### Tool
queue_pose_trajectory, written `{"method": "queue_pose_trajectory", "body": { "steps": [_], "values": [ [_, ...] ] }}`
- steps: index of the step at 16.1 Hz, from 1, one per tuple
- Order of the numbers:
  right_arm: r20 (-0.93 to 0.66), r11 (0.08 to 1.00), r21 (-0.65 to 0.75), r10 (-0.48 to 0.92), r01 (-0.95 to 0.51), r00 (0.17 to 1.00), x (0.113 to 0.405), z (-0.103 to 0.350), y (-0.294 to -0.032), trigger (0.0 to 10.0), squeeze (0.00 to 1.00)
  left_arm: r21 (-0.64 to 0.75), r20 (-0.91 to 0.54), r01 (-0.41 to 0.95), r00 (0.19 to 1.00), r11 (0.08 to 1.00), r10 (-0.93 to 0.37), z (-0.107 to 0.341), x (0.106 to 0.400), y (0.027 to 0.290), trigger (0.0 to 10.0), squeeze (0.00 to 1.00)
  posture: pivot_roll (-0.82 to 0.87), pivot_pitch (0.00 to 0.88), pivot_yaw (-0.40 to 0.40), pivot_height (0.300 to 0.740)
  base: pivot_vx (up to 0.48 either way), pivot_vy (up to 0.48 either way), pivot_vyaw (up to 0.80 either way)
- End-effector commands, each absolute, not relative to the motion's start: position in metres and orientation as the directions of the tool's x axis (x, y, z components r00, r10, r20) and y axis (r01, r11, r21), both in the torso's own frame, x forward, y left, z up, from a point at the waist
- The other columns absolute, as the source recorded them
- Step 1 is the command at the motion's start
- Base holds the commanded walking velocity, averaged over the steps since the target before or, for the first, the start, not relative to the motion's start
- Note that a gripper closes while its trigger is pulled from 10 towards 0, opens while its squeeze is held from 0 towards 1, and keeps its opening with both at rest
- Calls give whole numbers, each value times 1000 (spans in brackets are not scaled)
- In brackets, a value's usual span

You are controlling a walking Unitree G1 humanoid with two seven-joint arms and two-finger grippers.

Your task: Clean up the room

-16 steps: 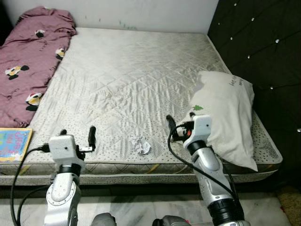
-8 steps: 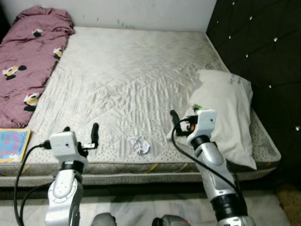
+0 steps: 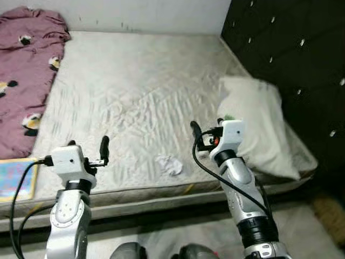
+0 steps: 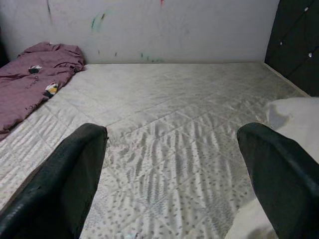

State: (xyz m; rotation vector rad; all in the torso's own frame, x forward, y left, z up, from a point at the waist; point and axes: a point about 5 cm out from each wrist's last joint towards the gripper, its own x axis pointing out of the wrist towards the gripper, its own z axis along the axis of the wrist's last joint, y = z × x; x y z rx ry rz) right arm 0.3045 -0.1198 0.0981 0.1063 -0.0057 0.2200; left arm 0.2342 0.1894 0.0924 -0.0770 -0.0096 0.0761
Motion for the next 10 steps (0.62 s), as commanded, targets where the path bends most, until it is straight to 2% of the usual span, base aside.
{"method": "queue_pose_trajectory", "body": {
  "steps": [1,7,10],
  "values": [
    [12,974,98,204,-204,979,306,98,-125,10000,0,-75,9,-73,997,995,73,93,234,188,10000,0,45,30,-69,740,0,0,0],
    [15,975,93,203,-204,979,308,100,-124,10000,0,-94,26,-46,998,995,48,97,236,186,10000,0,36,36,-67,740,0,0,0],
    [14,975,92,202,-203,979,308,100,-124,10000,0,-102,28,-42,999,994,45,97,236,186,10000,0,36,36,-67,740,266,0,0]
  ]
}}
